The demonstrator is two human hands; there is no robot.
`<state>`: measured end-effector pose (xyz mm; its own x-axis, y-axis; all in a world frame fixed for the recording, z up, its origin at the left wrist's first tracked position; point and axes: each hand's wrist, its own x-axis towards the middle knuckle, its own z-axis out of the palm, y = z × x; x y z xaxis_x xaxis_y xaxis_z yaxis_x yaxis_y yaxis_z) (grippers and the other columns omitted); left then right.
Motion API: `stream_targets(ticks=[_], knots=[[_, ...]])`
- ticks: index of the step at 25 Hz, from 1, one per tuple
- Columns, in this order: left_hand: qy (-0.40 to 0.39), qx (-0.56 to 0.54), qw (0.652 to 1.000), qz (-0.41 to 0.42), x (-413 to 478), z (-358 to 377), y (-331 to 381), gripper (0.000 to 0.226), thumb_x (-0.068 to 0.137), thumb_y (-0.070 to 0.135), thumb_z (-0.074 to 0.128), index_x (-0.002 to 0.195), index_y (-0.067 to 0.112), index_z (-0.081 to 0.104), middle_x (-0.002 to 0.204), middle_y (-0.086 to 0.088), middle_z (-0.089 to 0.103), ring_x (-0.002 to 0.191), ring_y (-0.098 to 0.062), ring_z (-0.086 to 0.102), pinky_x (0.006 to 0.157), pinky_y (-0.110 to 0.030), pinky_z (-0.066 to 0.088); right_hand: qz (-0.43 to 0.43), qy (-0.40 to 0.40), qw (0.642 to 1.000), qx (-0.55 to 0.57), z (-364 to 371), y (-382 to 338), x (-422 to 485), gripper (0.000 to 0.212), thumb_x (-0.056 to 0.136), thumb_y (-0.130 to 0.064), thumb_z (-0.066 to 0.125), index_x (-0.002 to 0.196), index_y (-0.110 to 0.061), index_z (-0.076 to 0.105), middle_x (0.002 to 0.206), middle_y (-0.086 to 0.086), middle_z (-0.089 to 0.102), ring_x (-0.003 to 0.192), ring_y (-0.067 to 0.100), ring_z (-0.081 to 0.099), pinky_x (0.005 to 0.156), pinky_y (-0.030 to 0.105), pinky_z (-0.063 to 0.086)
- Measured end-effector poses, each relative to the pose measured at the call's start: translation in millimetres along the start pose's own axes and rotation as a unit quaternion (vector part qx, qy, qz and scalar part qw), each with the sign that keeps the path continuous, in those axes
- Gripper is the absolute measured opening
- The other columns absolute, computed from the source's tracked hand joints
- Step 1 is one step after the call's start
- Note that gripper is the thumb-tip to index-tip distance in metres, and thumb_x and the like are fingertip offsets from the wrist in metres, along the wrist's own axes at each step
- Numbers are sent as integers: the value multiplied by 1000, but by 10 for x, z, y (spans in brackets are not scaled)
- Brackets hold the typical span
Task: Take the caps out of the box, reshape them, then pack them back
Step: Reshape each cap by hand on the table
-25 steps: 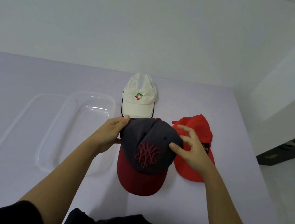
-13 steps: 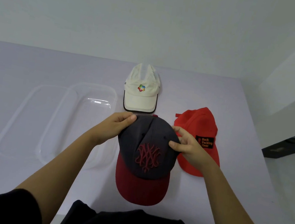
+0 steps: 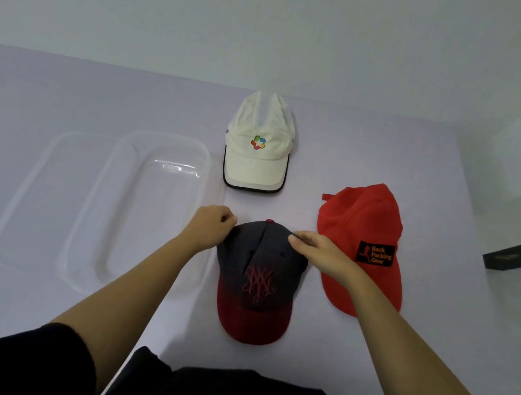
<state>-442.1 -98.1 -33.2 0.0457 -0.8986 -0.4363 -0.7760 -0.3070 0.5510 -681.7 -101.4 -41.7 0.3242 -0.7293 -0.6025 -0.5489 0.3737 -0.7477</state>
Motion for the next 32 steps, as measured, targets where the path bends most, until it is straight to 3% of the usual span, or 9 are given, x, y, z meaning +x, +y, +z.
stream_targets(ticks=[3,8,10,15,18,20,23,27,32], knots=[[35,4,999,-16,21,-148,1,29,95,23,45,78,5,61,80,-16,63,59,-14,54,59,-23,41,-6,67,995,-76,-104,-18,39,39,97,-41,43,124,-18,58,120,-3,61,111,13,56,91,27,42],[-194,-170,957,-132,-85,-164,39,32,96,35,47,97,7,62,74,-11,59,51,-15,47,45,-19,34,78,-55,994,-46,-111,-122,30,24,99,-34,42,112,-22,58,81,-5,54,63,5,47,54,18,37],[-199,-212,947,-137,-86,-109,88,27,99,30,43,97,8,59,60,-8,52,44,-12,39,43,-19,31,84,-55,994,41,-5,-143,82,24,98,-31,46,116,-21,58,77,-9,51,54,-1,45,46,13,34],[-124,-195,963,-140,-18,-100,105,22,100,21,39,97,8,57,56,-7,52,33,-5,40,39,-15,34,72,-23,995,61,-20,-221,128,15,93,-26,56,105,-16,57,100,-4,60,76,-1,52,49,8,40],[-84,-183,971,-130,16,-103,112,21,98,22,45,102,9,61,59,-6,59,38,-6,47,42,-15,39,66,-13,998,14,-60,-242,141,29,89,-35,60,112,-18,57,108,-2,59,84,2,53,59,17,39],[-54,-172,977,-114,35,-137,116,22,97,20,46,103,8,63,69,-5,63,48,-8,55,48,-15,43,57,3,998,-23,-85,-240,143,42,87,-41,61,122,-18,55,112,-1,58,94,9,55,68,20,41],[-23,-115,989,-86,27,-239,70,25,94,9,46,113,8,62,98,-8,68,66,-14,67,65,-20,52,37,28,996,-79,-145,-173,89,37,93,-31,54,128,-18,54,122,4,59,102,16,57,83,27,45],[-61,135,989,-24,-20,-307,-14,36,87,4,53,122,7,59,116,-9,66,85,-22,69,88,-30,51,-1,50,947,-318,-161,-78,-8,33,94,-18,53,126,-18,58,125,10,56,110,24,56,84,27,41],[-61,220,973,21,20,-197,53,22,89,6,51,98,-1,70,96,-15,70,81,-29,69,79,-34,55,-22,113,889,-444,-49,-163,19,23,93,-23,56,112,-17,65,116,7,55,96,26,58,70,30,41]])
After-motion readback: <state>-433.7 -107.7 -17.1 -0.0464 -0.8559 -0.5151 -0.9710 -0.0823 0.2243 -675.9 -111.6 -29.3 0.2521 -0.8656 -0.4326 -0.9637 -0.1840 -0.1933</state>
